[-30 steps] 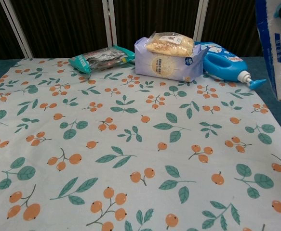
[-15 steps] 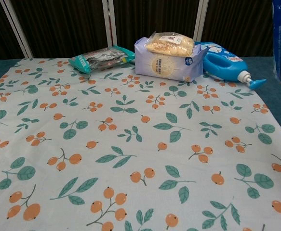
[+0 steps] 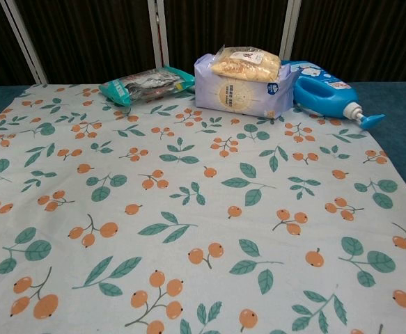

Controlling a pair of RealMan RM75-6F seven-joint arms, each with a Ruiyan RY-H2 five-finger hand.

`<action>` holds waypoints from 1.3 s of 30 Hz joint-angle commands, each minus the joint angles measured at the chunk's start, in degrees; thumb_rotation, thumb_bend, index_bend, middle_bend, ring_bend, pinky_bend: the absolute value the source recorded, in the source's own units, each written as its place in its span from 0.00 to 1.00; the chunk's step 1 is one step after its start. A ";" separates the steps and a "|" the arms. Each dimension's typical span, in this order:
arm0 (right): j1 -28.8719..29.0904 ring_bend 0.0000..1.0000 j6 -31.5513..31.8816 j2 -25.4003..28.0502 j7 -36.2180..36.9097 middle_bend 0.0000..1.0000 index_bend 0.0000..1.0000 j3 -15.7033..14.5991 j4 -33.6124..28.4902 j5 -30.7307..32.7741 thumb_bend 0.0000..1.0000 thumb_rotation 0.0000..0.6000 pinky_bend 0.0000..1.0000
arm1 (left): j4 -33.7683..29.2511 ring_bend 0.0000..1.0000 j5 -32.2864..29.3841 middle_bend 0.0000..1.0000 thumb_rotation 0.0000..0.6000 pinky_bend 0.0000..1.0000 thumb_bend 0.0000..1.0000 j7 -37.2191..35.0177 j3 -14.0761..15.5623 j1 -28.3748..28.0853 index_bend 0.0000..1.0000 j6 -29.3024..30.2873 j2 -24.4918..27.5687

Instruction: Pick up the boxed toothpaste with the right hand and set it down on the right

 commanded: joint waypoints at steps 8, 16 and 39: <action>-0.38 0.46 4.80 -3.81 -2.22 0.51 0.30 1.98 2.64 -3.07 0.29 1.00 0.45 | 16.31 0.16 -1.64 0.12 1.00 0.27 0.10 -16.60 12.46 18.32 0.10 10.44 -8.87; -0.45 0.61 3.24 -3.81 -3.29 0.61 0.50 0.79 3.96 -3.10 0.39 1.00 0.55 | 26.75 0.16 -2.09 0.13 1.00 0.27 0.10 -22.74 17.11 25.83 0.11 10.72 -14.40; -0.86 0.59 -0.58 -4.23 -6.53 0.59 0.41 -2.88 3.91 -2.42 0.47 1.00 0.57 | 26.42 0.16 -0.91 0.13 1.00 0.27 0.10 -25.37 14.66 27.43 0.11 8.96 -14.81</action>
